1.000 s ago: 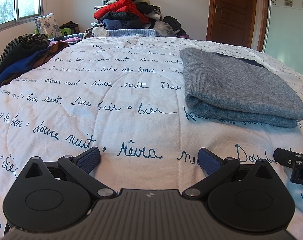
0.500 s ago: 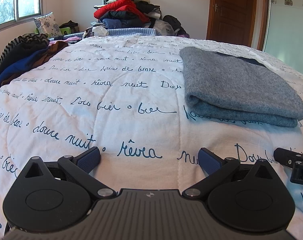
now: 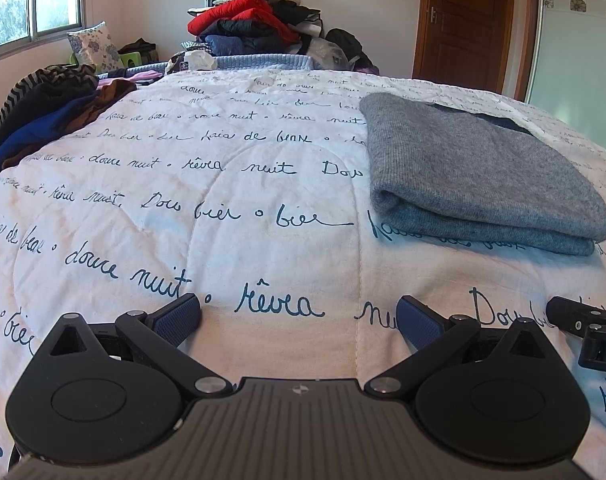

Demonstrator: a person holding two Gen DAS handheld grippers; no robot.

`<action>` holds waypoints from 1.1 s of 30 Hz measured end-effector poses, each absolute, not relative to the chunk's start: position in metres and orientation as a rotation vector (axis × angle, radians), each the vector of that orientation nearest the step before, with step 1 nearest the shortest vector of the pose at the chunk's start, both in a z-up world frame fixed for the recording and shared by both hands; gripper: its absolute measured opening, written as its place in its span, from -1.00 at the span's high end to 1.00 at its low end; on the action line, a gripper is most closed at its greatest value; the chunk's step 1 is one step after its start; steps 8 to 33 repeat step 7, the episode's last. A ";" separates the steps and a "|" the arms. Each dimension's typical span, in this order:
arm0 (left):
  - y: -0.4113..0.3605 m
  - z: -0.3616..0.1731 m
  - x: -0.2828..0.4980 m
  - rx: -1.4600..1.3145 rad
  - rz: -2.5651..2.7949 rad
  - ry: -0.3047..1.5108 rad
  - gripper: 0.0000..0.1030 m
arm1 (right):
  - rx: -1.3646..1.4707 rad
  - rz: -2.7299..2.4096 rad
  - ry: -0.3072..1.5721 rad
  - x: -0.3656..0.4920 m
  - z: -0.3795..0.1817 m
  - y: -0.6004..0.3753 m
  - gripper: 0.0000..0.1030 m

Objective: Fold small clothes

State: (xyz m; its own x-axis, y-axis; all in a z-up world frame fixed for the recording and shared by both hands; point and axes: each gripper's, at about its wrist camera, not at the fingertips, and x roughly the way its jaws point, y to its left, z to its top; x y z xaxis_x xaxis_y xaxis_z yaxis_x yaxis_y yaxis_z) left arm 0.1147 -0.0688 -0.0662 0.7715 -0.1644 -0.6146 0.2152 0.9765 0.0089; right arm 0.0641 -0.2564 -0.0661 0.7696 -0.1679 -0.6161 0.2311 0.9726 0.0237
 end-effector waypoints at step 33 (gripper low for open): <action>-0.062 -0.060 0.113 0.048 -0.202 0.655 -1.00 | 0.102 -0.215 0.658 0.064 -0.066 -0.257 -1.00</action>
